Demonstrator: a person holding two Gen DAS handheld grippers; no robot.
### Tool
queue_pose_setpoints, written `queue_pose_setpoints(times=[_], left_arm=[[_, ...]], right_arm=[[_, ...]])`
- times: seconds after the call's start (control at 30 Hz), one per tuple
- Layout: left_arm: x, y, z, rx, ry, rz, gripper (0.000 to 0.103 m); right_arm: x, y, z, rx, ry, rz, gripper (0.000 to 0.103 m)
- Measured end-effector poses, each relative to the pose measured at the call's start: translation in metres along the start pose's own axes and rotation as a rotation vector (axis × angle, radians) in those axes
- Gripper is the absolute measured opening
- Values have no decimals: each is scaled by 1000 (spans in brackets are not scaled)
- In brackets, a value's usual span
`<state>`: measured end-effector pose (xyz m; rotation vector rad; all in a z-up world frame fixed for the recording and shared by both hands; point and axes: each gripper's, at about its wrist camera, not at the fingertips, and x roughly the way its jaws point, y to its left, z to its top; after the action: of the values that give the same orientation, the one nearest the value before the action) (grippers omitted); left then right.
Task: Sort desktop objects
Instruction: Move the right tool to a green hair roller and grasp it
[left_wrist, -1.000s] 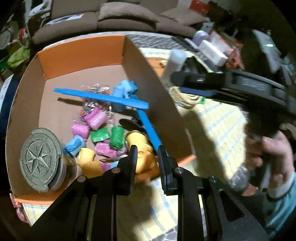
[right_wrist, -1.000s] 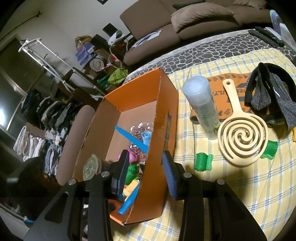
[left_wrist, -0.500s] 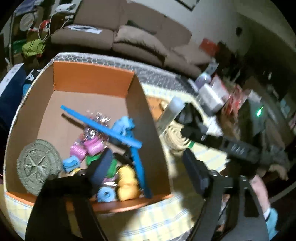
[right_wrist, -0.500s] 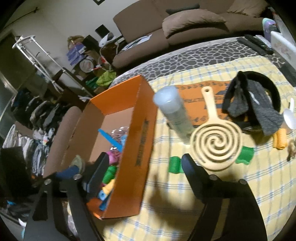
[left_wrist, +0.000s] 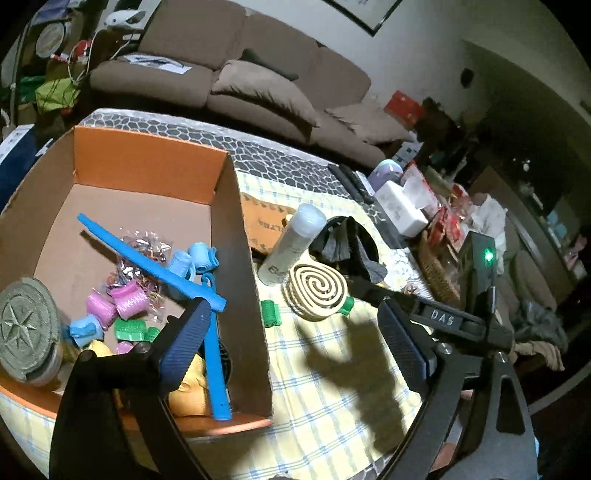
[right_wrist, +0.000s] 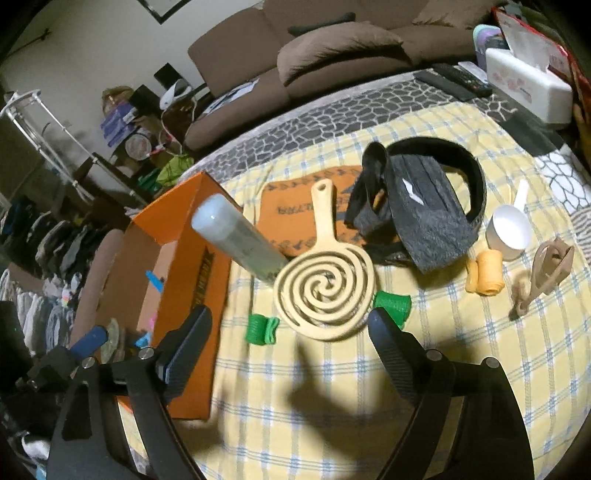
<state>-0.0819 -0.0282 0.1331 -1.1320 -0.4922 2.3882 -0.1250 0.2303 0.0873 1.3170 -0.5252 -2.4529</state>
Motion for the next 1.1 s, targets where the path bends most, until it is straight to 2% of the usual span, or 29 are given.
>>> queue_pose_setpoints(times=[0.1, 0.17, 0.23, 0.3, 0.6, 0.8, 0.93, 1.1], left_arm=[[0, 2, -1, -16, 1, 3, 91], [0, 4, -2, -25, 2, 5, 91], [-1, 7, -2, -29, 5, 11, 91], [-2, 10, -2, -35, 7, 14, 91], [-9, 20, -2, -53, 6, 7, 91], [-13, 23, -2, -62, 5, 3, 91], [-14, 24, -1, -69, 0, -1, 91], [-13, 23, -2, -63, 3, 1, 91]], right_arm=[[8, 7, -5, -27, 23, 4, 79], [17, 17, -9, -54, 46, 7, 70], [26, 27, -14, -80, 68, 10, 54], [37, 35, -18, -97, 92, 12, 46], [81, 52, -25, -95, 152, -29, 46], [97, 60, -28, -112, 144, -121, 45], [98, 59, -28, -110, 115, -160, 34], [100, 61, -33, -145, 92, -201, 30]])
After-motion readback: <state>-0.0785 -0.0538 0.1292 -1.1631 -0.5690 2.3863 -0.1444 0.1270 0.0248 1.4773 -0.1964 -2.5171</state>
